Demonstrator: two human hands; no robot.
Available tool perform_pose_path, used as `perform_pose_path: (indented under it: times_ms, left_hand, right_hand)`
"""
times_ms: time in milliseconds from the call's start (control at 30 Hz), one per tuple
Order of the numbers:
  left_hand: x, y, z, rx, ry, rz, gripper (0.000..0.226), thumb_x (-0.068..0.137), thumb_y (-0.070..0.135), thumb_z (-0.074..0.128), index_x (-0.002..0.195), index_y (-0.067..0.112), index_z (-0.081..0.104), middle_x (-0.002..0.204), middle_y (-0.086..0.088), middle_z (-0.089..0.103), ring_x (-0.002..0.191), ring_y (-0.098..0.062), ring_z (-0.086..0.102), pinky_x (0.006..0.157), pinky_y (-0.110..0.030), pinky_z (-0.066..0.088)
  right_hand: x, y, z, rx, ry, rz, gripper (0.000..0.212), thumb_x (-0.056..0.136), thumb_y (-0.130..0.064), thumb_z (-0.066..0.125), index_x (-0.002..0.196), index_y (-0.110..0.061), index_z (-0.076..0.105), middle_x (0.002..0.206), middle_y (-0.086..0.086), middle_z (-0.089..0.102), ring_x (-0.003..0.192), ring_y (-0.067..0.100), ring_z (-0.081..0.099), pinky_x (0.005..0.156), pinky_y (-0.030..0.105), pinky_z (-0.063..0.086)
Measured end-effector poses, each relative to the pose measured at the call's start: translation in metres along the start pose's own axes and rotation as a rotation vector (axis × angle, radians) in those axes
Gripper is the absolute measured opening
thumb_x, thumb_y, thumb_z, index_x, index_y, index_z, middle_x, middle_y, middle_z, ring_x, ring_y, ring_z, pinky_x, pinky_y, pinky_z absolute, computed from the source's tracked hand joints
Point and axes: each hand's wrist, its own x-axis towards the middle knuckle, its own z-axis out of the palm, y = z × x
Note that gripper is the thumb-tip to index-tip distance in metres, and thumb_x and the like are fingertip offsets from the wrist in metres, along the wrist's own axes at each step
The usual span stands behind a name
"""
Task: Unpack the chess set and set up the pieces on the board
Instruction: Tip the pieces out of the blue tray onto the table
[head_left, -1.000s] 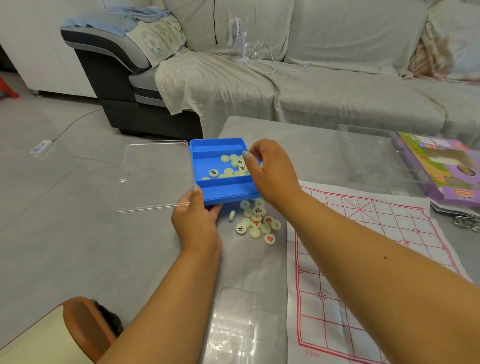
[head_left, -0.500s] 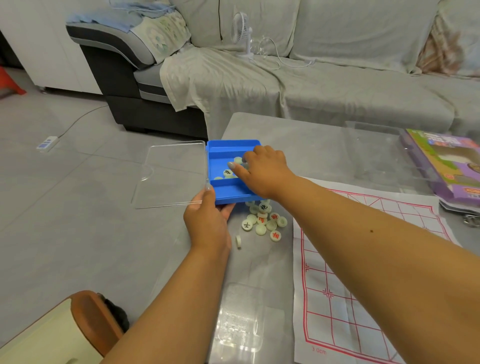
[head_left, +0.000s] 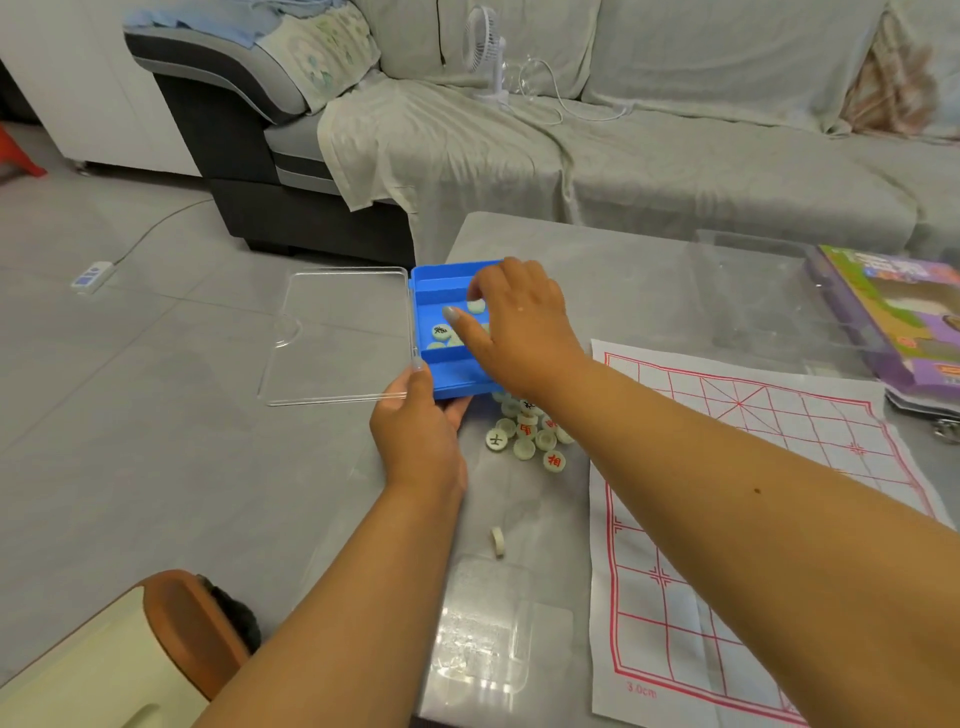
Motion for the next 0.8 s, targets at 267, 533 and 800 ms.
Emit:
perform_pose_path:
  times_ms: [267,533,800]
  left_hand:
    - [0.003,0.002,0.001,-0.025,0.041,-0.035,0.024,0.099,0.013,0.046,0.108,-0.003,0.061,0.105,-0.02,0.067,0.096,-0.027,0.068,0.083,-0.041,0.057]
    - [-0.003,0.004,-0.002,-0.014,0.015,-0.05,0.018,0.099,0.015,0.047,0.095,0.007,0.062,0.098,-0.012,0.069,0.093,-0.022,0.069,0.076,-0.035,0.059]
    - [-0.004,0.007,-0.003,-0.006,0.018,-0.06,0.019,0.099,0.018,0.048,0.103,0.006,0.062,0.108,-0.014,0.068,0.098,-0.024,0.069,0.08,-0.039,0.058]
  right_hand:
    - [-0.097,-0.022,-0.073,0.398,-0.665,-0.197,0.037,0.07,-0.055,0.065,0.089,-0.024,0.059,0.08,-0.009,0.054,0.072,0.008,0.049,0.062,0.018,0.04]
    - [-0.125,-0.03,-0.063,0.346,-0.816,-0.204,0.014,0.083,-0.025,0.068,0.095,-0.017,0.066,0.096,-0.007,0.055,0.081,0.006,0.049,0.074,0.017,0.043]
    - [-0.105,0.001,-0.037,0.266,-0.538,-0.011,0.017,0.079,-0.029,0.073,0.093,-0.021,0.071,0.092,-0.006,0.066,0.085,0.008,0.052,0.074,0.018,0.045]
